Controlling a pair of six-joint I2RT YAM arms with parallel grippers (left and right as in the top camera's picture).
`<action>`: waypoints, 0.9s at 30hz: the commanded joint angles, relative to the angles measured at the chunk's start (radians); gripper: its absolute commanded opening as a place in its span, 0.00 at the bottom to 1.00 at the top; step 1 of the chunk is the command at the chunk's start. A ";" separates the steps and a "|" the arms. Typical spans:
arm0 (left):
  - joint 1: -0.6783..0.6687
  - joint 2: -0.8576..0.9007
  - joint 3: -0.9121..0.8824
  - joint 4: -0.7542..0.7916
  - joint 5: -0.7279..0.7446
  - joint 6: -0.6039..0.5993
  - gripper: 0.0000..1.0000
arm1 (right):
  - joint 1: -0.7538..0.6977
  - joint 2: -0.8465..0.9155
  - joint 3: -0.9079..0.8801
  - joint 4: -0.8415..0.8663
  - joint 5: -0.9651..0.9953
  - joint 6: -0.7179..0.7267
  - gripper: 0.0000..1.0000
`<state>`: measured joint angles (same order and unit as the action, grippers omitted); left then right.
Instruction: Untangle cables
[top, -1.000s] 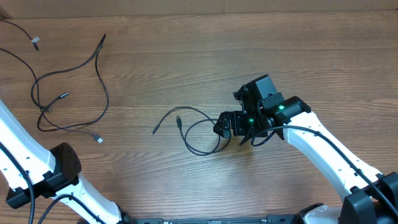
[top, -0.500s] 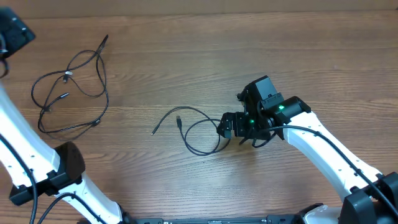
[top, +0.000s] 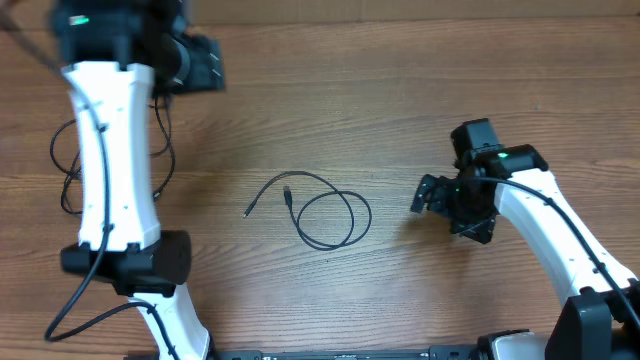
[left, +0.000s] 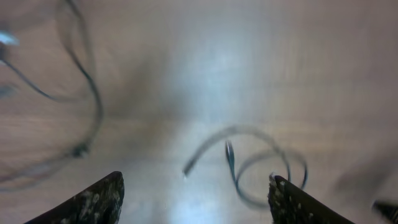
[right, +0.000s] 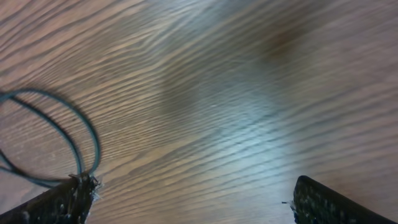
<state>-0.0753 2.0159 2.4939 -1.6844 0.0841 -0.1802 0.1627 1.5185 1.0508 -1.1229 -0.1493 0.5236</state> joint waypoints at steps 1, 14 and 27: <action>-0.111 -0.029 -0.183 -0.005 0.067 0.023 0.75 | -0.047 -0.003 -0.004 -0.002 0.014 -0.005 1.00; -0.513 -0.027 -0.722 0.310 0.080 0.148 0.77 | -0.058 -0.003 -0.004 0.002 0.014 -0.004 1.00; -0.642 -0.027 -1.030 0.608 0.035 0.218 0.68 | -0.058 -0.003 -0.004 0.002 0.014 -0.004 1.00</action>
<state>-0.7078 2.0155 1.5074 -1.0901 0.1356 -0.0242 0.1062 1.5185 1.0508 -1.1217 -0.1452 0.5228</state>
